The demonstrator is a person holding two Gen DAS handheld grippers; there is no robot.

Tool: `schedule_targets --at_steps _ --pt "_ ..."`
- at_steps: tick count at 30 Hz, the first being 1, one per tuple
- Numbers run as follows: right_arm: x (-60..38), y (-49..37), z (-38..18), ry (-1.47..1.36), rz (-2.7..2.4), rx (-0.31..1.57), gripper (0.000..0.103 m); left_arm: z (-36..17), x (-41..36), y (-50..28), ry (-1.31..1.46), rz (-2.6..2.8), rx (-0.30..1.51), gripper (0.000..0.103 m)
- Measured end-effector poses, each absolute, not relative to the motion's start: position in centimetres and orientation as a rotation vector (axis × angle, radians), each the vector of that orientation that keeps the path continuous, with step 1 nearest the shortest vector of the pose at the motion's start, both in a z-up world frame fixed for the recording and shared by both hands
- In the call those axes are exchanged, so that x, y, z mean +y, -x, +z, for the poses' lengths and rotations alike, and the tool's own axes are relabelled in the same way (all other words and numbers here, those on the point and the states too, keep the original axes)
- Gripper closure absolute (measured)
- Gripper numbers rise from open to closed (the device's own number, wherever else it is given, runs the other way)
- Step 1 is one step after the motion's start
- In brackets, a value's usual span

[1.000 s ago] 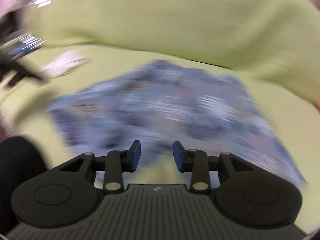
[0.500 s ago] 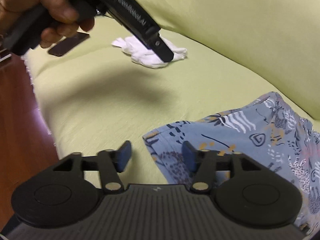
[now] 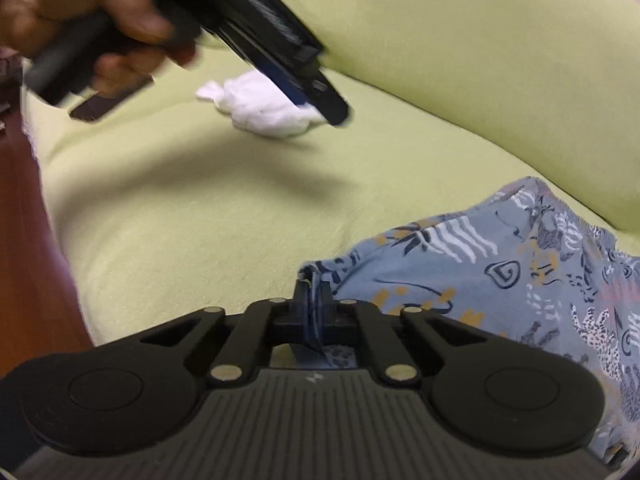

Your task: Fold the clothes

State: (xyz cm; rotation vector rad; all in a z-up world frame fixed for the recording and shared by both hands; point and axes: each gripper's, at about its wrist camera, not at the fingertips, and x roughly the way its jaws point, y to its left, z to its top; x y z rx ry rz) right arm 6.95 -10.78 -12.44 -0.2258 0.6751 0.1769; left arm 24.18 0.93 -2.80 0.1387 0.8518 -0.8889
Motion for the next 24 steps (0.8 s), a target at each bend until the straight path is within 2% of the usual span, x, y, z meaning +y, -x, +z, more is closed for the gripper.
schedule_targets --at_steps 7,15,17,19,21,22,23,24 --pt "-14.7 -4.4 -10.5 0.119 0.229 0.607 0.101 -4.0 -9.4 -30.8 -0.059 -0.993 0.884 0.036" --pt "-17.9 -4.3 -10.8 0.029 0.293 0.569 0.101 -7.2 -21.4 -38.2 -0.135 -1.008 0.930 0.041" --pt "-18.9 -4.2 -11.1 0.003 0.307 0.563 0.101 -8.1 -23.3 -38.8 -0.200 -0.991 0.947 0.050" --pt "-19.8 -4.0 -11.4 -0.021 0.320 0.561 0.101 -8.9 -24.5 -39.0 -0.257 -0.986 0.968 0.053" --pt "-20.6 -3.8 -11.7 -0.045 0.331 0.559 0.101 -9.3 -25.0 -38.5 -0.307 -0.980 0.959 0.065" --pt "-21.0 -3.7 -11.7 -0.058 0.336 0.554 0.101 -9.3 -25.0 -38.4 -0.316 -0.976 0.954 0.078" --pt "-21.3 -3.6 -11.7 -0.072 0.340 0.549 0.101 -9.1 -25.0 -38.4 -0.302 -0.973 0.962 0.103" --pt "-21.6 -3.4 -11.6 -0.081 0.343 0.539 0.101 -8.9 -24.9 -38.4 -0.276 -0.977 0.977 0.103"
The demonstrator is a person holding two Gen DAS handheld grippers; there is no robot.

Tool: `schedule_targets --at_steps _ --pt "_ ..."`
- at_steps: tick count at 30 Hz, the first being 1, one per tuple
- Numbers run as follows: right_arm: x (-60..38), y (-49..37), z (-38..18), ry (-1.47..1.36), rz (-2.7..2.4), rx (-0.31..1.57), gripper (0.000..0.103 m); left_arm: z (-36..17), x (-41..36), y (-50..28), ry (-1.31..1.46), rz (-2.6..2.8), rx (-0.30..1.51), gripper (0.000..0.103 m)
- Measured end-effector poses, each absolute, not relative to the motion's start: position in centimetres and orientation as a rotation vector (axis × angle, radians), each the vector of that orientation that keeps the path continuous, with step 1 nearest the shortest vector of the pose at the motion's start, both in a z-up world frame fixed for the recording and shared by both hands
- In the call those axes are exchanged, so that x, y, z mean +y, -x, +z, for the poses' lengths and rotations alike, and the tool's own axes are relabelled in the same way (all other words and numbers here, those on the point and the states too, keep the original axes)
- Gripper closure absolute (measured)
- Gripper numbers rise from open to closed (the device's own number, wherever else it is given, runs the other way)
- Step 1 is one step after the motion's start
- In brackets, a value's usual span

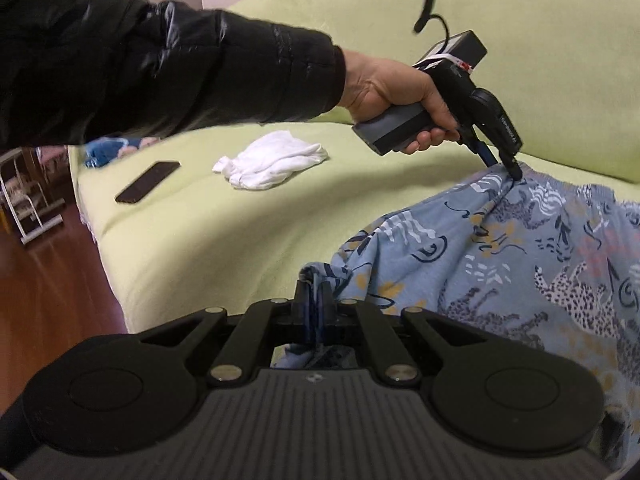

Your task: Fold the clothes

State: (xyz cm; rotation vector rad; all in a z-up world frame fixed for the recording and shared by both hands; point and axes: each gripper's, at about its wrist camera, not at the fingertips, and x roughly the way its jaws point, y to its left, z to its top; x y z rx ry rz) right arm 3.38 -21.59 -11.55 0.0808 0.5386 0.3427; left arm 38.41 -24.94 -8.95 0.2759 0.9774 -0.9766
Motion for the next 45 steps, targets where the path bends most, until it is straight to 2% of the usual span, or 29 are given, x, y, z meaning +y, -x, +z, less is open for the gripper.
schedule_targets --at_steps 8,17,22,28,35,39,43,45 --pt "-26.1 2.5 -7.3 -0.175 0.278 0.410 0.101 -2.6 -25.6 -36.2 -0.054 -0.957 0.986 0.103" --pt "-37.0 12.2 -5.0 -0.355 -0.006 0.310 0.101 1.1 -33.2 -33.0 0.063 -0.920 1.010 0.103" --pt "-45.3 15.6 -6.5 -0.511 -0.186 0.282 0.101 0.4 -39.3 -31.1 0.052 -0.881 1.026 0.103" --pt "-53.7 16.8 -10.9 -0.673 -0.300 0.361 0.101 -2.8 -46.5 -29.9 0.012 -0.816 1.066 0.103" --pt "-57.8 18.1 -14.9 -0.775 -0.401 0.398 0.102 -6.0 -51.8 -29.0 -0.025 -0.828 1.079 0.103" --pt "-58.3 19.0 -15.2 -0.799 -0.450 0.385 0.102 -6.9 -53.4 -29.1 -0.029 -0.835 1.088 0.102" --pt "-59.2 18.7 -16.3 -0.861 -0.468 0.447 0.102 -8.2 -53.7 -29.7 -0.012 -0.801 1.097 0.093" --pt "-59.8 18.5 -16.8 -0.892 -0.479 0.478 0.101 -8.4 -53.2 -30.2 0.013 -0.784 1.089 0.082"
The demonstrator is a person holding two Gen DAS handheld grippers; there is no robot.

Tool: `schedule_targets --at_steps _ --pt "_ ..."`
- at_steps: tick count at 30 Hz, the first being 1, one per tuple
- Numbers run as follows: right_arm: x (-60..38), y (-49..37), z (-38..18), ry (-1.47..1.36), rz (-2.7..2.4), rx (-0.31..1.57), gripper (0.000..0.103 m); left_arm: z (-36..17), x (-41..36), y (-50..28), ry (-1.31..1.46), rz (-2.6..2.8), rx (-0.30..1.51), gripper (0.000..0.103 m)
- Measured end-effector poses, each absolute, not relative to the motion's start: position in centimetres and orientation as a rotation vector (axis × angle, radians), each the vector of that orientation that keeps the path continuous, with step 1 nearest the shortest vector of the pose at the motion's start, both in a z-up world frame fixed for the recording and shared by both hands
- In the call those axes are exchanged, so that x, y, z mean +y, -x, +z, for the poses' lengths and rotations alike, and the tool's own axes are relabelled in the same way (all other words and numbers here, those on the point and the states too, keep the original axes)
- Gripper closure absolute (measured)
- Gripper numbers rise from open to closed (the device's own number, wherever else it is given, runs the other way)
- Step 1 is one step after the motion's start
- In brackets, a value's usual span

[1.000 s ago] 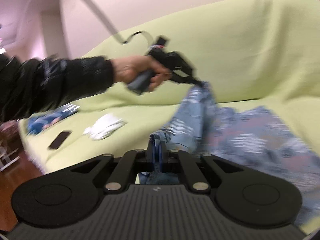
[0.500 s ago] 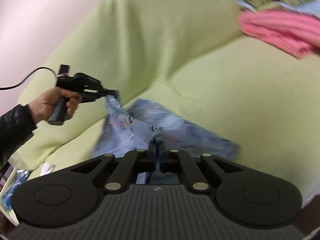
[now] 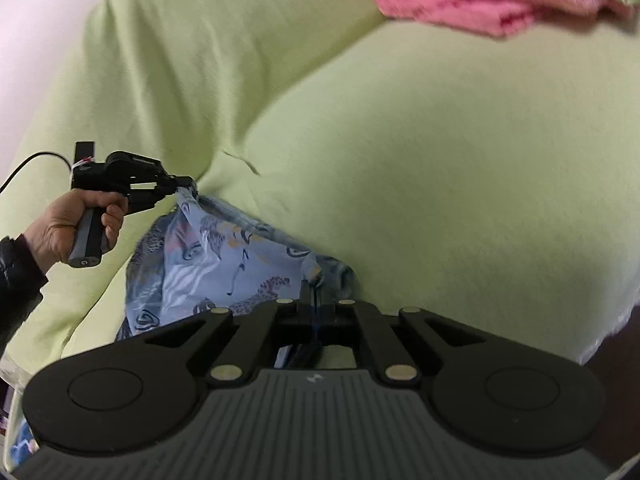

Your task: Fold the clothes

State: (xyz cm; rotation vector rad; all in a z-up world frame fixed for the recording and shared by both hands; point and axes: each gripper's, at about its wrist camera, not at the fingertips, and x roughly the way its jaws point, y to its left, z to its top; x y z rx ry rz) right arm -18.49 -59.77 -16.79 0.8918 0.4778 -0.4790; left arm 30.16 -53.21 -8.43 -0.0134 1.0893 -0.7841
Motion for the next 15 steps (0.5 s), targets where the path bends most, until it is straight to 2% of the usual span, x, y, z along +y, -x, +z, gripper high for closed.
schedule_targets --at_steps 1,2,4,7,13,14,15 --pt "-60.0 18.4 -16.9 -0.896 -0.495 0.484 0.100 -8.3 -52.8 -30.4 0.029 -0.773 1.078 0.067" --pt "-60.1 18.5 -16.9 -0.893 -0.508 0.485 0.097 -8.1 -52.2 -30.7 0.043 -0.762 1.064 0.059" --pt "-60.2 18.6 -16.5 -0.879 -0.534 0.485 0.096 -7.4 -50.9 -31.4 0.077 -0.760 1.041 0.054" --pt "-60.0 18.7 -16.2 -0.853 -0.554 0.480 0.095 -6.2 -48.8 -32.4 0.084 -0.746 1.012 0.053" --pt "-57.6 18.5 -13.8 -0.711 -0.575 0.441 0.083 -4.6 -44.4 -32.0 -0.044 -0.822 0.990 0.051" --pt "-57.1 18.3 -13.5 -0.694 -0.557 0.442 0.079 -4.7 -43.8 -31.6 -0.083 -0.837 0.989 0.051" --pt "-56.5 18.0 -13.1 -0.676 -0.538 0.446 0.070 -4.8 -43.3 -31.2 -0.126 -0.857 0.988 0.051"
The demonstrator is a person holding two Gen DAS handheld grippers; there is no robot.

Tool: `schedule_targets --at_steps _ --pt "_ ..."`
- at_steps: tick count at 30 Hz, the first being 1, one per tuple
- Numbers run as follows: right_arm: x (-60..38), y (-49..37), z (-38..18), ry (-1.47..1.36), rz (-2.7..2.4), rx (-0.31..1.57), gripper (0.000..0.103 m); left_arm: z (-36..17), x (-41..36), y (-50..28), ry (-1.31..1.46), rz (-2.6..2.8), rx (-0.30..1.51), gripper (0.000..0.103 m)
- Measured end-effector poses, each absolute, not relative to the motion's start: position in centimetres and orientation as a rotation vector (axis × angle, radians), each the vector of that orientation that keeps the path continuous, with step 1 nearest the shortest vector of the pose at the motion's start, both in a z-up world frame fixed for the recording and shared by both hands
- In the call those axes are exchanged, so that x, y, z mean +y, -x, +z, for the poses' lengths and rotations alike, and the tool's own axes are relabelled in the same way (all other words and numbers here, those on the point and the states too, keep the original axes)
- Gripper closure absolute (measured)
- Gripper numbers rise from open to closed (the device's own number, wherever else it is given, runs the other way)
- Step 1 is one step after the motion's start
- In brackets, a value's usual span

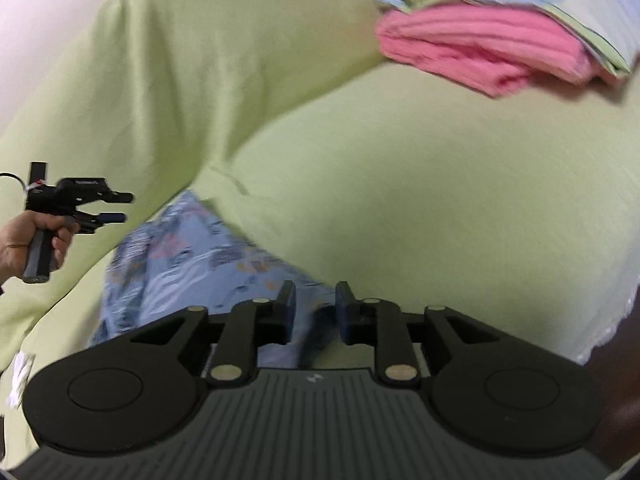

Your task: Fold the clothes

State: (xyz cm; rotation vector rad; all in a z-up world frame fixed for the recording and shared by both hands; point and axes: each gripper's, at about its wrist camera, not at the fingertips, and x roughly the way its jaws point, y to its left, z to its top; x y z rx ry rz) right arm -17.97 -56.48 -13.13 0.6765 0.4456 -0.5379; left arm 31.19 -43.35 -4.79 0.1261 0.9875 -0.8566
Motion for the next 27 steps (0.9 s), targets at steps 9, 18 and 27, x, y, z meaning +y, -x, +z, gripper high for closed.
schedule_targets --at_steps 9,18,27 --pt "-52.8 13.7 -12.9 -0.595 -0.410 0.532 0.067 -7.2 -42.8 -29.5 -0.287 -0.929 0.991 0.097" --pt "-53.8 9.3 -11.6 -0.480 -0.345 0.553 0.067 -10.2 -37.4 -31.5 0.004 -0.869 1.049 0.100" --pt "-59.2 -4.4 -10.0 -0.339 -0.158 0.565 0.065 -10.4 -37.2 -31.6 -0.005 -0.912 1.008 0.082"
